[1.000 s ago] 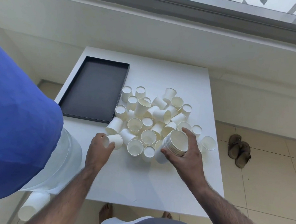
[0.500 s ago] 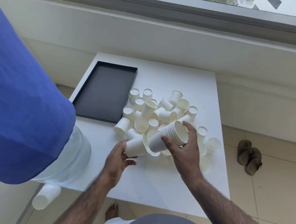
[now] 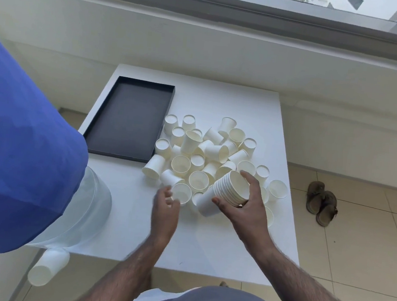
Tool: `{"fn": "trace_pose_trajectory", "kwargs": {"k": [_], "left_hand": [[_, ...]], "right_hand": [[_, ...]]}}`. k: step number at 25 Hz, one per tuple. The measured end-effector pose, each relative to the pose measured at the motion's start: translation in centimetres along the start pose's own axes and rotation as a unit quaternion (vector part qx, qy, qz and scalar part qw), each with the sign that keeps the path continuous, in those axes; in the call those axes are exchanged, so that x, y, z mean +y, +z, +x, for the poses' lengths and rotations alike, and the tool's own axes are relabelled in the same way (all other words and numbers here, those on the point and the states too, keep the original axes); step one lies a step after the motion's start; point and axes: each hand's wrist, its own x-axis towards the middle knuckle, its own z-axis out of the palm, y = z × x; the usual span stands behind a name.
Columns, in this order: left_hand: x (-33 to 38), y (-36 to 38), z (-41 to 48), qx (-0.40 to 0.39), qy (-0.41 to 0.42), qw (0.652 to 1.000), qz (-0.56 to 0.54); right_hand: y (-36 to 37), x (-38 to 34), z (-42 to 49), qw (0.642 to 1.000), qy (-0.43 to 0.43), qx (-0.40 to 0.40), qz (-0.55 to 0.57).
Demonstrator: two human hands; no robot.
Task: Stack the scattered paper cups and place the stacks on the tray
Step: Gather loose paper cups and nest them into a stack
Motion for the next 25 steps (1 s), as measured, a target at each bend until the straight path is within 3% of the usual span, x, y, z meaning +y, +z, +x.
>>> {"fn": "trace_pose_trajectory", "kwargs": {"k": [2, 6, 19, 25], "left_hand": [[-2.7, -0.6, 1.9, 0.012, 0.016, 0.993, 0.117], [-5.5, 0.2, 4.4, -0.042, 0.049, 0.982, 0.178], [-5.1, 2.4, 6.1, -0.006, 0.092, 0.989, 0.118], [-1.6, -0.7, 3.0, -0.105, 0.181, 0.973, 0.099]], "right_hand": [[-1.1, 0.4, -0.2, 1.000, 0.009, 0.011, -0.012], [-3.0, 1.5, -0.6, 0.999, 0.023, 0.023, -0.044], [-3.5, 0.8, 0.0, 0.998, 0.011, 0.031, -0.057], [-0.3, -1.5, 1.4, 1.000, -0.016, 0.025, 0.002]]}}
